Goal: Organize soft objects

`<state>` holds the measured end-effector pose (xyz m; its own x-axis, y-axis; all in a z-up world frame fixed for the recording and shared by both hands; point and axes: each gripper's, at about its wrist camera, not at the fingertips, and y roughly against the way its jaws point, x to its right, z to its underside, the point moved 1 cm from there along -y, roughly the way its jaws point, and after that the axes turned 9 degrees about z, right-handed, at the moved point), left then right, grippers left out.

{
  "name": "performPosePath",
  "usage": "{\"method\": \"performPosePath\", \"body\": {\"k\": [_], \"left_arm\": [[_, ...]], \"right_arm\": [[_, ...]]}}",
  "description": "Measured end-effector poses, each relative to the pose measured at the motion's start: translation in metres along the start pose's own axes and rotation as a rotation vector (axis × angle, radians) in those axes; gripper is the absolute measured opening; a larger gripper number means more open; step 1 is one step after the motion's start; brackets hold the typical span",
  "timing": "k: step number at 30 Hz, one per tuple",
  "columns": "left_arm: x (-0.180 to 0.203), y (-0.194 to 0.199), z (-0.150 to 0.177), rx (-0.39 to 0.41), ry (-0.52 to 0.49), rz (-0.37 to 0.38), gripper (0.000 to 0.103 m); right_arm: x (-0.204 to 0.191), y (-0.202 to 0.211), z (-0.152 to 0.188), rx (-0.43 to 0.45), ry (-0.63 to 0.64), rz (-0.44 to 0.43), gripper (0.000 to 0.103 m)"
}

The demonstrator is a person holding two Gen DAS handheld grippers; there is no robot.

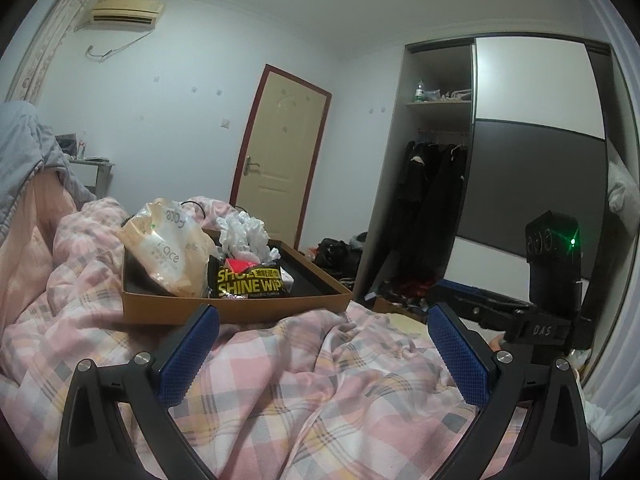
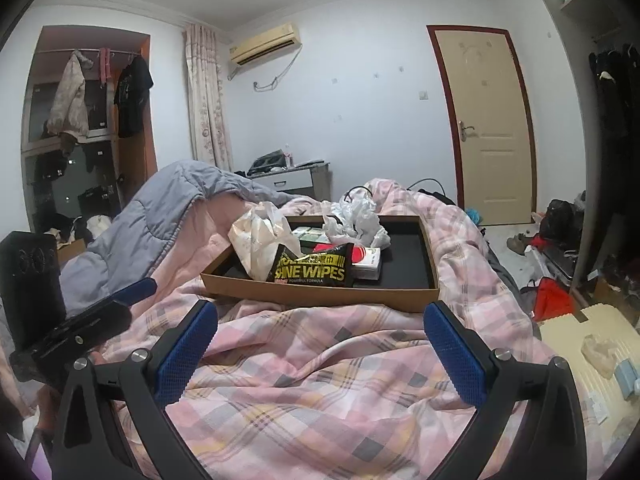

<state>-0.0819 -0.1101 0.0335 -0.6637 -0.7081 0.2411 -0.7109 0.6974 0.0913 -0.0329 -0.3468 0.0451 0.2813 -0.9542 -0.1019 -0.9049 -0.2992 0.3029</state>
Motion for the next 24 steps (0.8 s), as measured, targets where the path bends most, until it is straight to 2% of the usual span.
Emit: {"method": "performPosePath", "body": {"k": [5, 11, 24], "left_arm": [[-0.001, -0.002, 0.000, -0.012, 0.006, -0.003, 0.103], [-0.001, -0.003, 0.001, -0.016, 0.006, 0.008, 0.103], [-0.010, 0.003, 0.001, 0.007, 0.043, 0.017, 0.103]], "right_arm": [[-0.006, 0.000, 0.002, -0.003, 0.033, 0.003, 0.102], [0.005, 0.001, 0.002, -0.011, -0.016, -0.058, 0.102], [-0.010, -0.004, 0.004, -0.025, 0.066, 0.063, 0.102]]}}
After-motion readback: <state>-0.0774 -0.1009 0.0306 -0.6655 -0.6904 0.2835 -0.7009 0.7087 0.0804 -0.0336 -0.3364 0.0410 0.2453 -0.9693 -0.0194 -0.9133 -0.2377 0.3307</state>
